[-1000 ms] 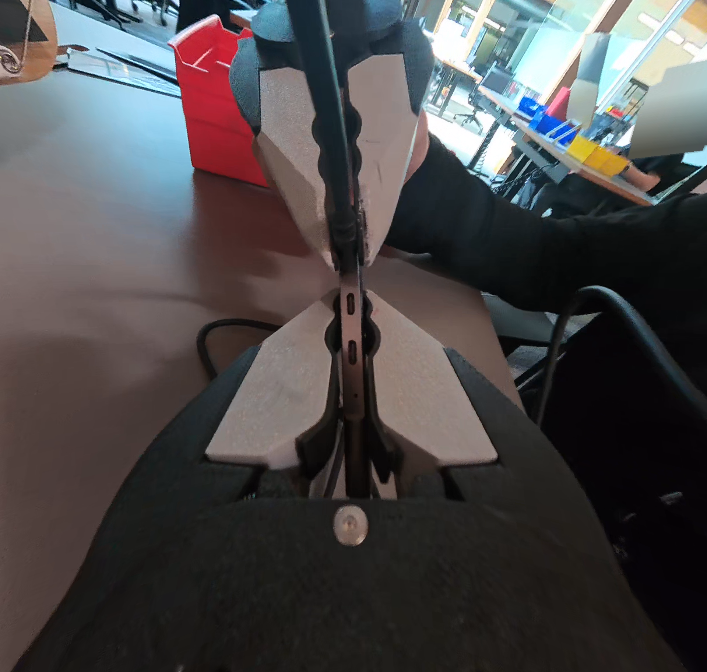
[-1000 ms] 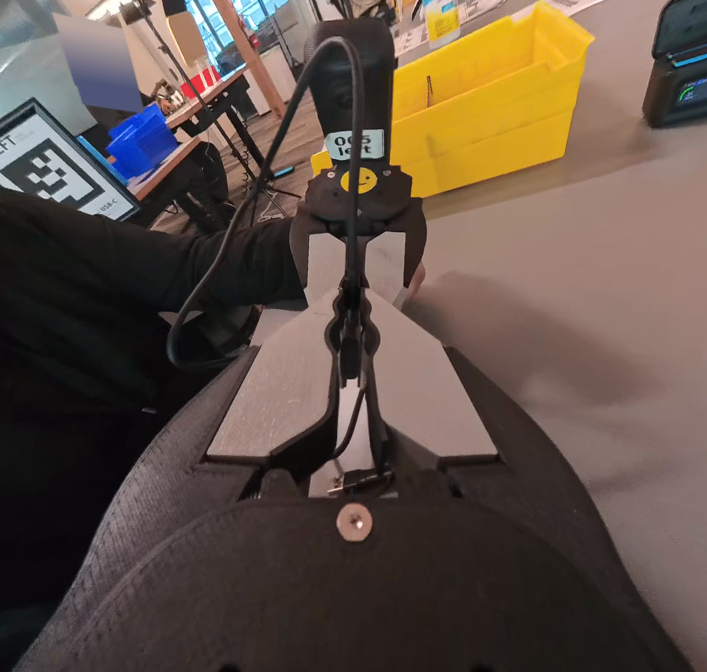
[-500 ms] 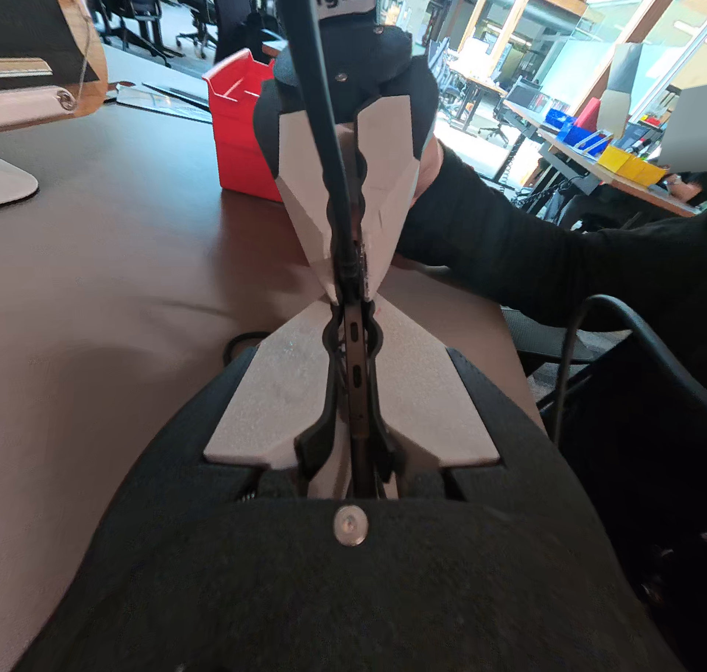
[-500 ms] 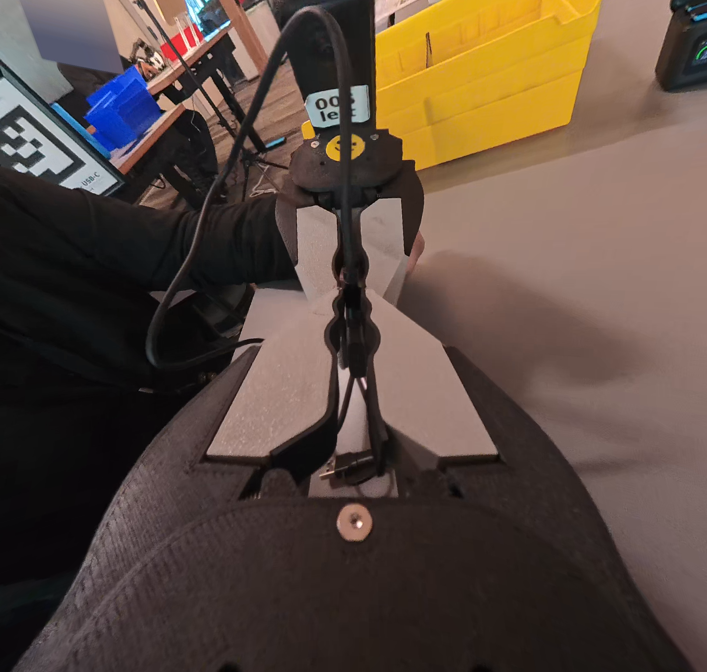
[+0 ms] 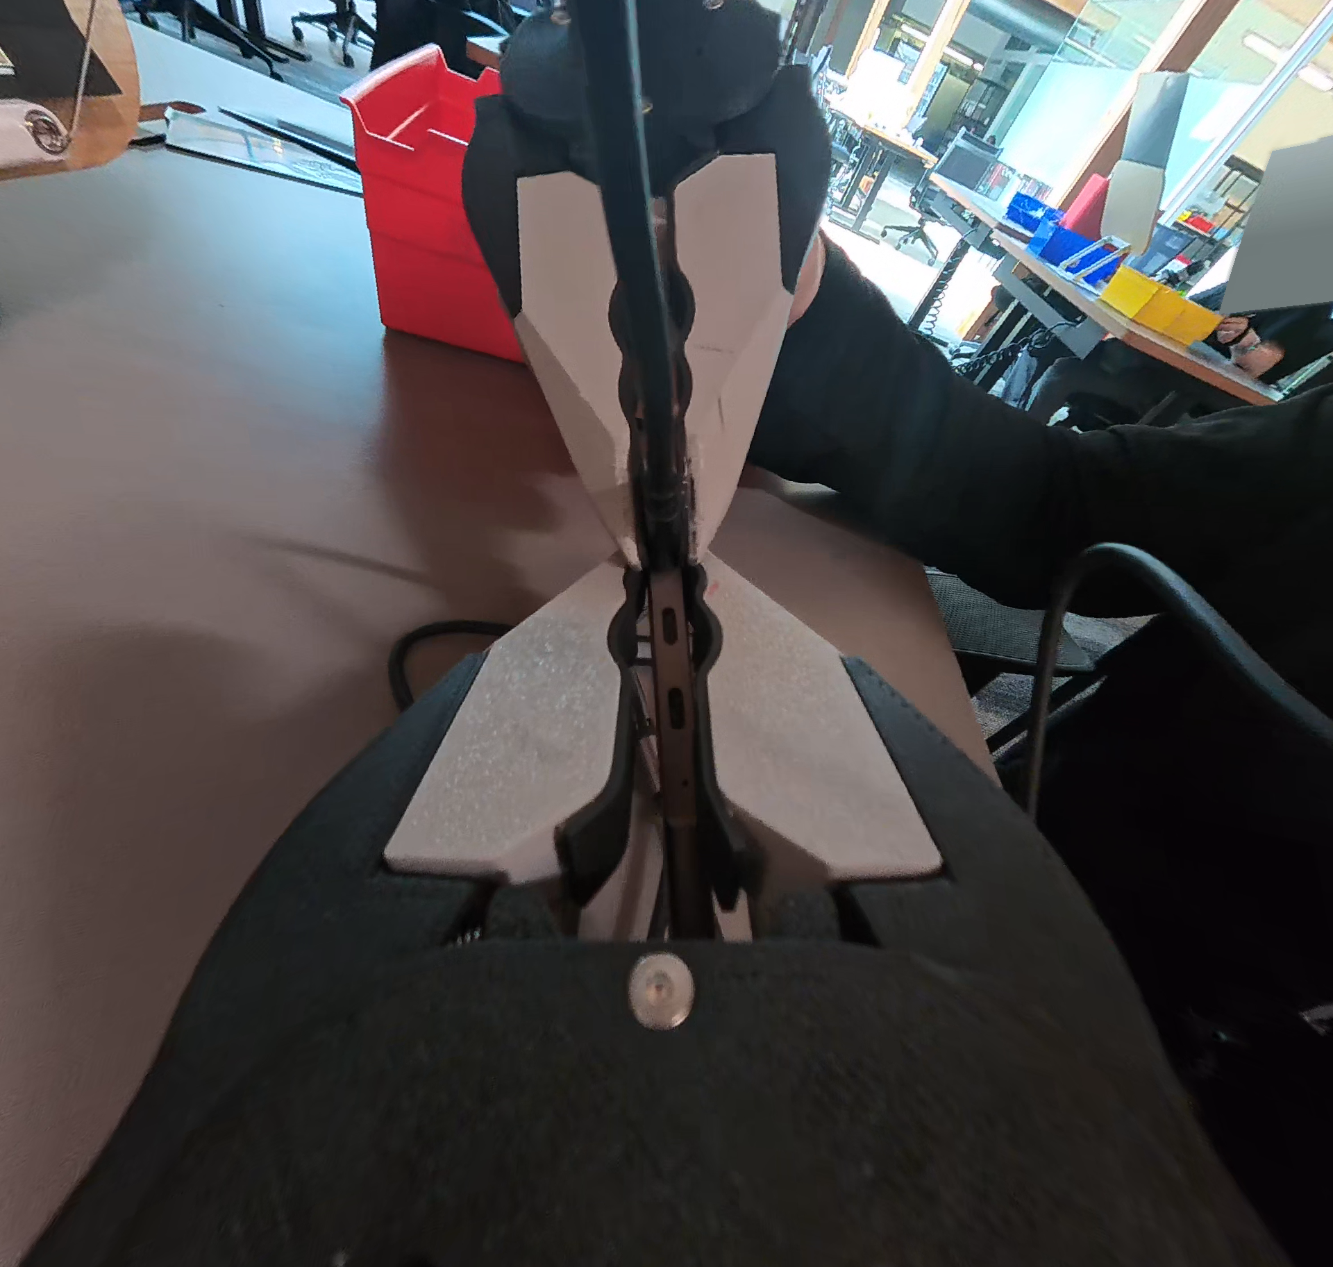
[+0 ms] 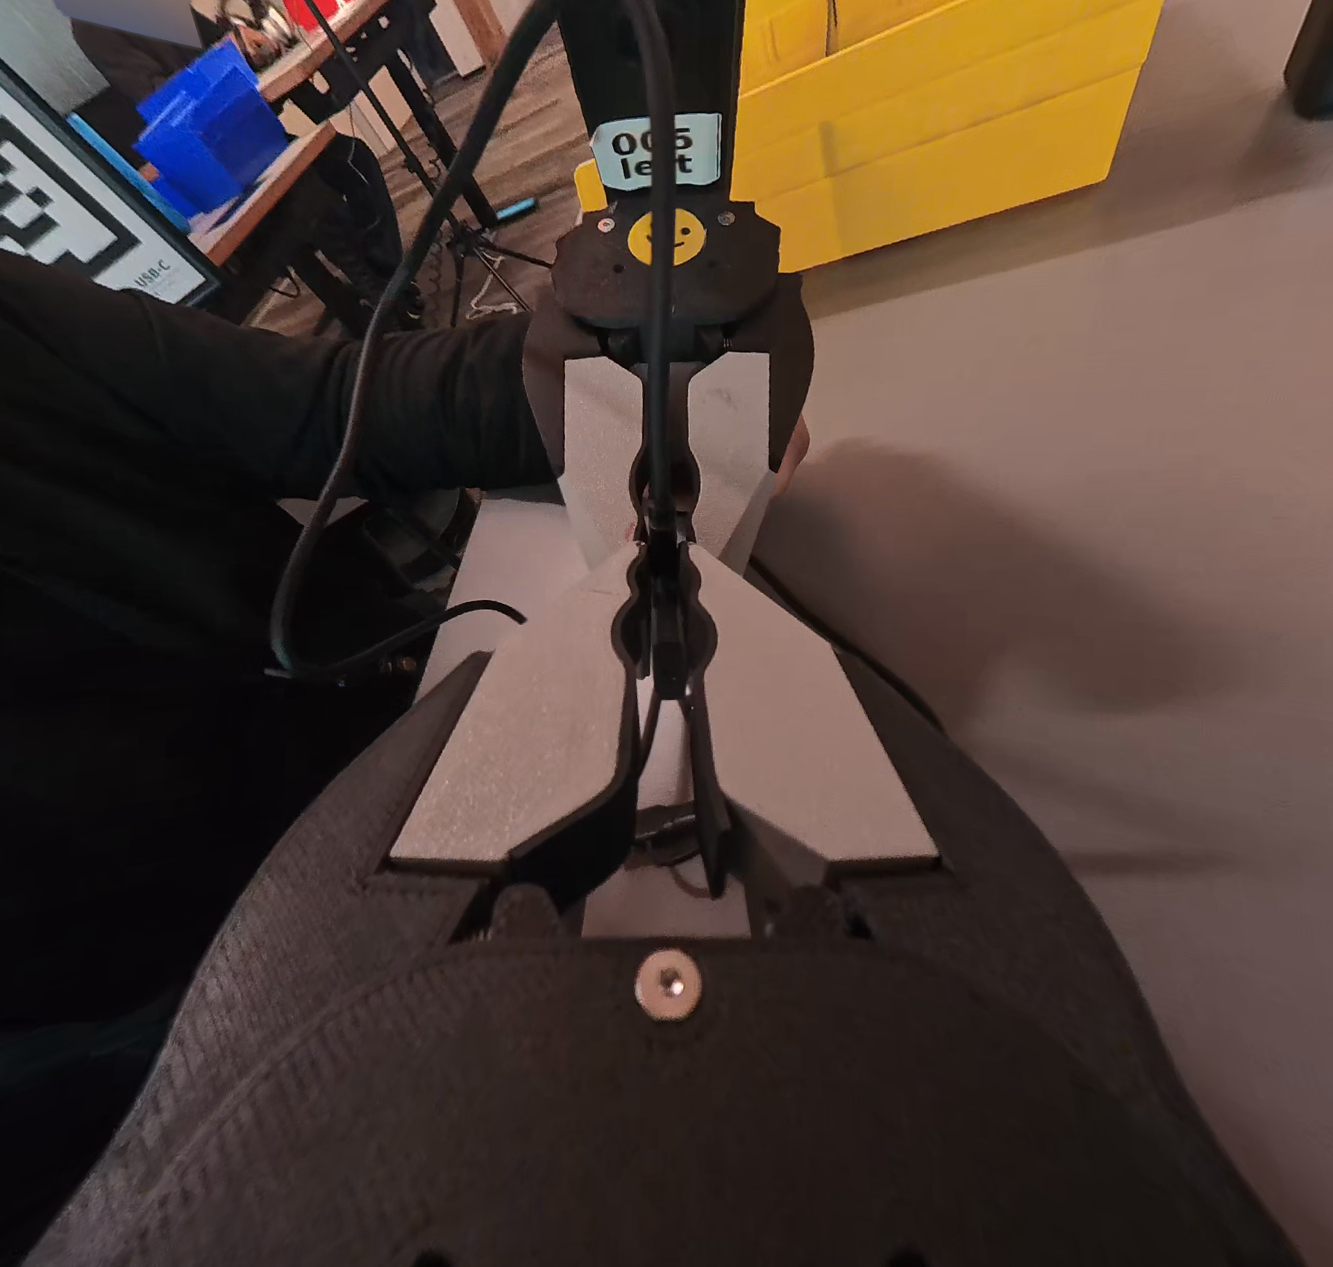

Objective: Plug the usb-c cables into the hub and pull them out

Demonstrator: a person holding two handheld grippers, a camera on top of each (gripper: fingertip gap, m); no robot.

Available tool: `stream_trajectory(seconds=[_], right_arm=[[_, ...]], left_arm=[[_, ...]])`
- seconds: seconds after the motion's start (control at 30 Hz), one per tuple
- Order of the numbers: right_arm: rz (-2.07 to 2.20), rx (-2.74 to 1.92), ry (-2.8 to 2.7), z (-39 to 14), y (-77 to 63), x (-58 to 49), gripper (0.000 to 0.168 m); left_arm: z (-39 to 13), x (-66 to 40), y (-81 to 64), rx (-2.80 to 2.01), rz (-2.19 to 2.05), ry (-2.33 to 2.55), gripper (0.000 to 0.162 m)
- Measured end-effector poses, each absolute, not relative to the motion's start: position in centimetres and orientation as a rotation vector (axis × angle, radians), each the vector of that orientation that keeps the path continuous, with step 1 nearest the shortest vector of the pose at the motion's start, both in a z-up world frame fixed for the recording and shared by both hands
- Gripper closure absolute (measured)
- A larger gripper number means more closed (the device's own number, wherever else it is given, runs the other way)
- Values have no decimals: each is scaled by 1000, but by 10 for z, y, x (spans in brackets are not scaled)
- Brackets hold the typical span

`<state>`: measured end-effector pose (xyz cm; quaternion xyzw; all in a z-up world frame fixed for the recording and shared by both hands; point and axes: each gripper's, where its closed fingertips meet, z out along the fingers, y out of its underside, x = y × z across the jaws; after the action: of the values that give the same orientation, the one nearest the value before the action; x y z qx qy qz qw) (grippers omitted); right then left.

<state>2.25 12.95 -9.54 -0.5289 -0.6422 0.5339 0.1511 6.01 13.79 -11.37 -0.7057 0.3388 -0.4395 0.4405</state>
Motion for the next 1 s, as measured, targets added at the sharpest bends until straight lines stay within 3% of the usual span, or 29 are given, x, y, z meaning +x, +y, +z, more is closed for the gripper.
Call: stream_trajectory(seconds=[0.47, 1.0], right_arm=[[1563, -1418, -1761, -79, 132, 16, 165], [1503, -1453, -1904, -97, 121, 25, 163]], left_arm=[[-98, 57, 140, -1669, -1163, 776, 154], [-119, 61, 133, -1709, -960, 968, 155]])
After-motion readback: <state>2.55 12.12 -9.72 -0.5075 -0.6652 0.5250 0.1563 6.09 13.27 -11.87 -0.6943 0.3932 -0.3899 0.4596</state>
